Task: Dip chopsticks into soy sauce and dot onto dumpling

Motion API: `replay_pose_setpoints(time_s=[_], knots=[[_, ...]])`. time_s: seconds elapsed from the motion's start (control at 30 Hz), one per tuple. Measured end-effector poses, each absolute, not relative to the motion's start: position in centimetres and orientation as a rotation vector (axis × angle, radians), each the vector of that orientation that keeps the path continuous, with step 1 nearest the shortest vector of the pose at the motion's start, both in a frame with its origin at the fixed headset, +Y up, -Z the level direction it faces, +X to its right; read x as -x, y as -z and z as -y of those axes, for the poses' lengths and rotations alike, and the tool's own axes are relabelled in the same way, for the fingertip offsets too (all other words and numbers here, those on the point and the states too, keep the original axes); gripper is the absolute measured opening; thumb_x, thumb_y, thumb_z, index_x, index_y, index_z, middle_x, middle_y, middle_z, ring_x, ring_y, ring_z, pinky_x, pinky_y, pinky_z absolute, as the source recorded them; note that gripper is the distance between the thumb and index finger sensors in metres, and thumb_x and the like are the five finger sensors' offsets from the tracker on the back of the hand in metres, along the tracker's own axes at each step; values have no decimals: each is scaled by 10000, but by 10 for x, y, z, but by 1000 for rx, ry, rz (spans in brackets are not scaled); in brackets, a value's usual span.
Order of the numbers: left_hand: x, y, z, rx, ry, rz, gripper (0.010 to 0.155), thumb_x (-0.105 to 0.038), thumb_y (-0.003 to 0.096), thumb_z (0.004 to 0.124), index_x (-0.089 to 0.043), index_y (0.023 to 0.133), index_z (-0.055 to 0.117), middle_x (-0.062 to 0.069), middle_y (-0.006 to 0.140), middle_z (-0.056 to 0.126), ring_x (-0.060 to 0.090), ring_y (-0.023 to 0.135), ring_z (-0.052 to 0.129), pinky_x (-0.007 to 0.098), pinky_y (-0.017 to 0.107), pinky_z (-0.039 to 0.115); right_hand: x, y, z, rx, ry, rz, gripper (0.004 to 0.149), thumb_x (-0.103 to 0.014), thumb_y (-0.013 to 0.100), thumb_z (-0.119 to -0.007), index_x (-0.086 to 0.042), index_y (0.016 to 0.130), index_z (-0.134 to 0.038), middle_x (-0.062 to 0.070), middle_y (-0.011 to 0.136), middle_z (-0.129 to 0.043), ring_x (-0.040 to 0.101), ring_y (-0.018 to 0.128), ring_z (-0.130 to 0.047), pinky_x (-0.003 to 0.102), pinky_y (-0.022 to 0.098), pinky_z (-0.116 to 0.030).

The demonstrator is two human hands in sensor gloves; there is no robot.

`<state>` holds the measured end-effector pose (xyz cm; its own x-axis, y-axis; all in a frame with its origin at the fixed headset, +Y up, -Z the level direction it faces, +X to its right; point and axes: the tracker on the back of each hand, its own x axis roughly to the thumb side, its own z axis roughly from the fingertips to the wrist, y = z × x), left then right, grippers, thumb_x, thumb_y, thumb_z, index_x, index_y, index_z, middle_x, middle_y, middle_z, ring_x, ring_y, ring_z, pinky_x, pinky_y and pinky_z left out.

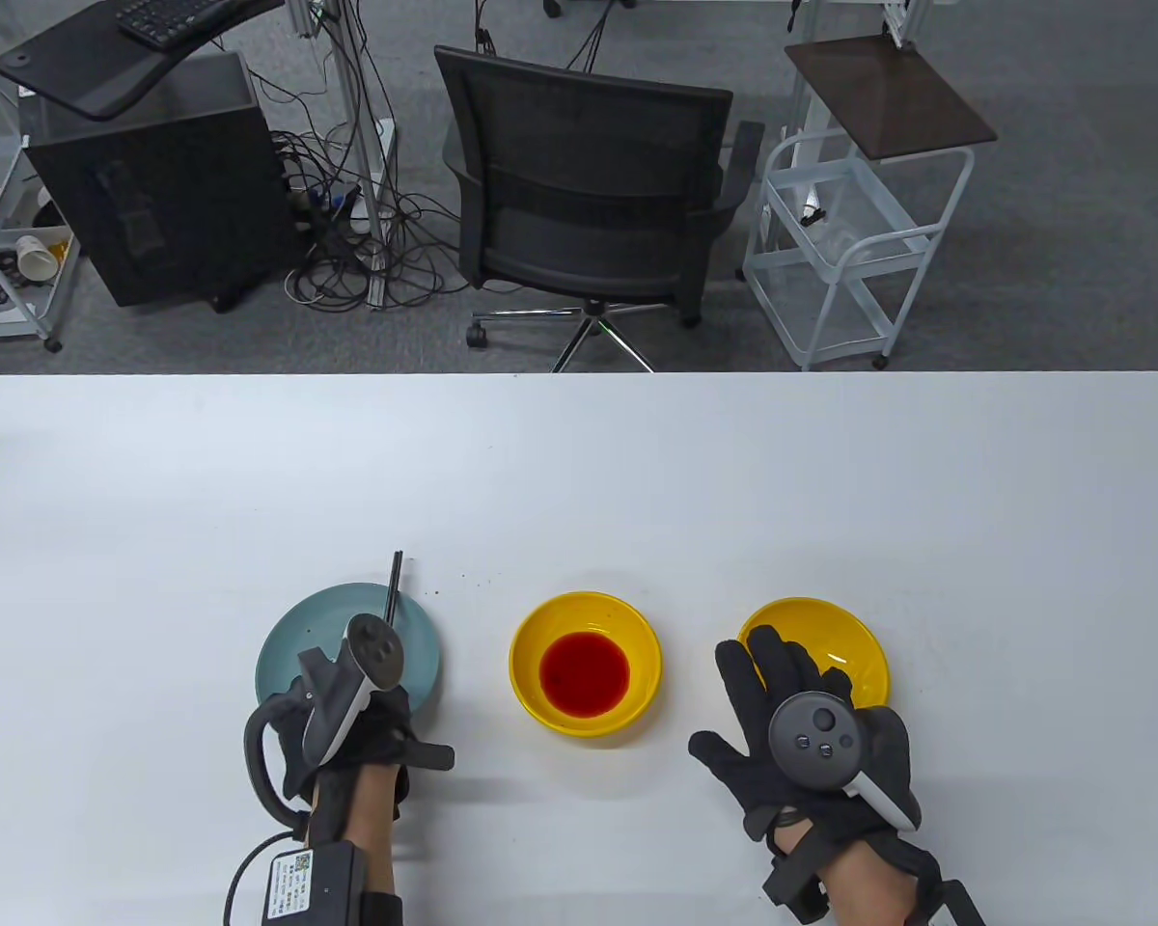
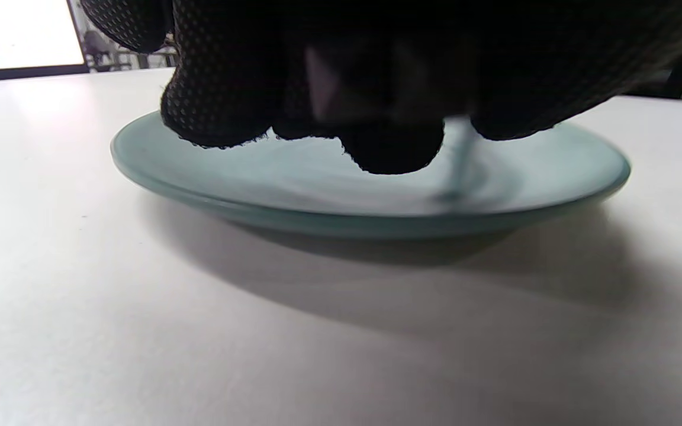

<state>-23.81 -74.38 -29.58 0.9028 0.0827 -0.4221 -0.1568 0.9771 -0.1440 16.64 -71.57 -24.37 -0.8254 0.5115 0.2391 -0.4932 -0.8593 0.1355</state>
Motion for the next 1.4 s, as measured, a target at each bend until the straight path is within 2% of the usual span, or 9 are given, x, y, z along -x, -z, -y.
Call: replay_pose_setpoints(time_s=[0.17,0.3,0.47,0.77,0.87,1.03,1.13,1.27,1.4], knots=[[221,285,715,43,-187,-338,531,-541,429,871,-113,714,1003,52,637,1002,343,573,993,665,656,634,-157,238,708,-469,-2539,-11,841,-590,428,-677,-199,1064,-287,173,1141,-178,546,1023,-268,814,647,-167],[177,267,691,-32,-318,-104,529,-548,428,870,-124,717,1001,43,642,1001,336,580,995,661,662,637,-140,228,701,-640,-2485,79,814,-580,430,-682,-259,1060,-278,172,1137,-343,529,1004,-448,817,652,-222],[123,248,681,-28,-377,141,528,-550,426,870,-130,717,1003,44,641,1004,330,577,1000,658,663,646,-118,217,699,-806,-2419,99,796,-542,430,-708,-288,1042,-267,133,1094,-586,480,916,-705,804,668,-299],[88,232,683,-64,-431,448,528,-551,422,865,-134,719,997,29,643,999,324,585,996,662,671,641,-98,215,708,-873,-2475,24,776,-526,418,-727,-195,1026,-377,143,1010,-747,435,836,-867,781,669,-397],[83,226,682,-85,-437,468,529,-543,423,865,-122,714,998,42,640,999,329,582,995,665,673,639,-97,216,711,-872,-2462,-4,814,-532,416,-726,-157,1022,-332,133,1035,-697,441,852,-845,779,669,-398],[89,229,682,-138,-555,530,545,-572,428,829,-152,734,992,15,667,997,313,605,998,657,680,637,-107,217,705,-814,-2459,55,773,-504,424,-740,-225,1028,-347,26,1105,-554,457,987,-607,778,686,-349],[106,240,685,-105,-684,505,664,-643,427,751,-144,824,937,43,764,952,345,678,956,671,694,597,-118,217,695,-741,-2495,178,695,-395,434,-754,-245,1016,-404,-7,1082,-614,411,998,-640,758,701,-386],[147,258,693,-134,-710,346,703,-628,440,744,-129,922,856,76,879,879,392,759,902,699,693,548,-134,219,685,-626,-2462,319,647,-312,411,-821,-252,982,-521,-35,996,-771,342,959,-757,726,712,-463],[188,269,700,-158,-617,196,696,-621,449,738,-139,941,838,73,906,863,391,778,897,702,690,546,-144,217,674,-550,-2428,473,641,-351,353,-924,-264,925,-649,-50,878,-910,301,891,-852,705,705,-525]])
